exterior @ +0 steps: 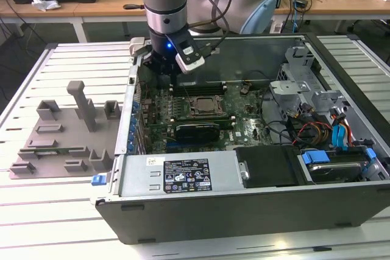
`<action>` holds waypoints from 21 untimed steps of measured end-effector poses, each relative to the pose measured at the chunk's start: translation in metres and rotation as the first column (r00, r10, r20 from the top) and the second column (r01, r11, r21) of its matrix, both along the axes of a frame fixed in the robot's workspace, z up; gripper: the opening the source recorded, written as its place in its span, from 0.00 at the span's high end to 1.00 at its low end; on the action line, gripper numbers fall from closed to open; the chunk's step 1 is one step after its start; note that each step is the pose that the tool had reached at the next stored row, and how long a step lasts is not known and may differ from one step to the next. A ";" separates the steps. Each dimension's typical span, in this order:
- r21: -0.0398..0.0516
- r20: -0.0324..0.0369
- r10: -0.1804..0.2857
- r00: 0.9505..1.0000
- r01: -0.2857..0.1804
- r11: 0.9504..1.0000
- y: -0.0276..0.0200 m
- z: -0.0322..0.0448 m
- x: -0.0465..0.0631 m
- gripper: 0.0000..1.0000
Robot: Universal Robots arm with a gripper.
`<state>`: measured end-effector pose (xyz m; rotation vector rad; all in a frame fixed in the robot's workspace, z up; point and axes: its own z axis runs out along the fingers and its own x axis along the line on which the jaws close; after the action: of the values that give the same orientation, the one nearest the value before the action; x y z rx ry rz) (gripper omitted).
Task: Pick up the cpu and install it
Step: 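Install the first cpu locking lever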
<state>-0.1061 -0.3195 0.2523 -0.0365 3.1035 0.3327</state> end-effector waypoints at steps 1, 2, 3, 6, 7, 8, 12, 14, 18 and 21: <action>0.000 0.000 0.000 1.000 0.000 1.000 0.0000 0.0000 0.001 0.89; 0.000 0.000 0.000 1.000 0.000 1.000 0.0000 0.0000 0.003 0.89; 0.000 0.000 0.000 1.000 0.000 1.000 0.0000 0.0000 0.005 0.89; 0.000 0.000 0.000 1.000 0.000 1.000 0.0000 0.0000 0.012 0.89; 0.000 0.000 0.000 1.000 0.000 1.000 0.0000 0.0000 0.014 0.89; 0.000 0.000 0.000 1.000 0.000 1.000 0.0000 0.0000 0.016 0.89; 0.000 0.000 0.000 1.000 0.000 1.000 0.0000 0.0000 0.028 0.89; 0.000 0.000 0.000 1.000 0.000 1.000 0.0000 0.0000 0.033 0.89; 0.000 0.000 0.000 1.000 0.000 1.000 -0.0001 0.0000 0.042 0.89; 0.000 0.000 0.000 1.000 0.000 1.000 -0.0001 0.0000 0.043 0.89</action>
<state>-0.0631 -0.3196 0.2522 -0.0365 3.1035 0.3328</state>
